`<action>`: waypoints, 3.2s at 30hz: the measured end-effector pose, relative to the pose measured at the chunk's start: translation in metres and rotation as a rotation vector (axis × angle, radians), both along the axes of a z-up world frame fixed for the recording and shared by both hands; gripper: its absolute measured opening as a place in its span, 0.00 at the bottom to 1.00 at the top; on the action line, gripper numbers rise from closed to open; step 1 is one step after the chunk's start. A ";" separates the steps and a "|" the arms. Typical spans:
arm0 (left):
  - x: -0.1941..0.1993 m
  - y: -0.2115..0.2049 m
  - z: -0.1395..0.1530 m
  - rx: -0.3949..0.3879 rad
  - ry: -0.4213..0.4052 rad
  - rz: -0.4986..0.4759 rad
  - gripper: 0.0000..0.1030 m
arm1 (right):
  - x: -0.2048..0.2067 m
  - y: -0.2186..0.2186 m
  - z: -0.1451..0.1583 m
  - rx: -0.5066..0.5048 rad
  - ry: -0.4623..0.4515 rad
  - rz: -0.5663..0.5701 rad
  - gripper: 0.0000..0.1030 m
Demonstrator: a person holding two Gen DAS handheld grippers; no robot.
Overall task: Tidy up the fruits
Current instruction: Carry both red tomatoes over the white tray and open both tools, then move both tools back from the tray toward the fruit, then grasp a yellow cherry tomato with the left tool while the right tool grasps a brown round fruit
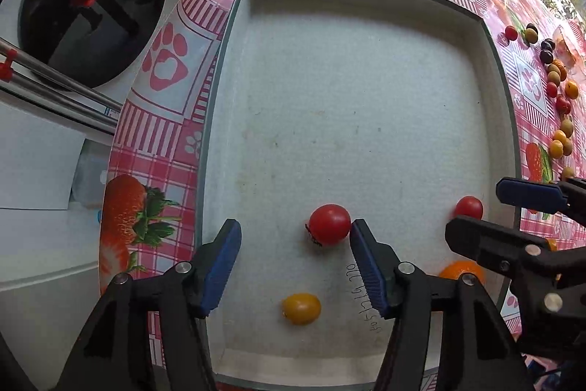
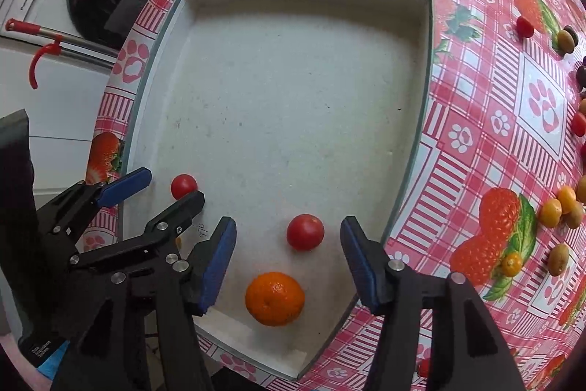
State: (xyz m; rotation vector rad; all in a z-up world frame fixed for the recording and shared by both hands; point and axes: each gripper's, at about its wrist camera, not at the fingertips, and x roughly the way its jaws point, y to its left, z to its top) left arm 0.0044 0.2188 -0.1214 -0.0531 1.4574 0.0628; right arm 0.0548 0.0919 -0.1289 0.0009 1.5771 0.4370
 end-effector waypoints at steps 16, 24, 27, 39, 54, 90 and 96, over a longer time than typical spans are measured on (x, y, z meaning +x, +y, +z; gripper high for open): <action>-0.006 -0.059 0.037 -0.010 -0.024 -0.169 0.81 | -0.018 -0.079 0.041 -0.029 -0.036 -0.164 0.99; -0.009 -0.128 0.054 -0.018 -0.037 -0.328 0.81 | -0.055 -0.159 0.025 -0.098 0.039 -0.324 0.99; -0.005 -0.149 0.059 -0.034 -0.047 -0.368 0.81 | -0.066 -0.184 0.017 -0.122 0.071 -0.389 0.99; 0.014 -0.217 0.054 -0.050 -0.050 -0.458 0.81 | -0.065 -0.251 0.018 -0.157 0.061 -0.524 0.99; 0.024 -0.248 0.019 0.008 -0.060 -0.466 0.81 | -0.010 -0.265 0.017 -0.130 -0.003 -0.496 0.94; 0.028 -0.259 0.032 -0.132 -0.052 -0.415 0.21 | -0.038 -0.284 0.031 -0.106 -0.058 -0.457 0.28; 0.020 -0.233 0.049 -0.148 -0.079 -0.382 0.21 | -0.052 -0.278 0.039 -0.098 -0.055 -0.453 0.28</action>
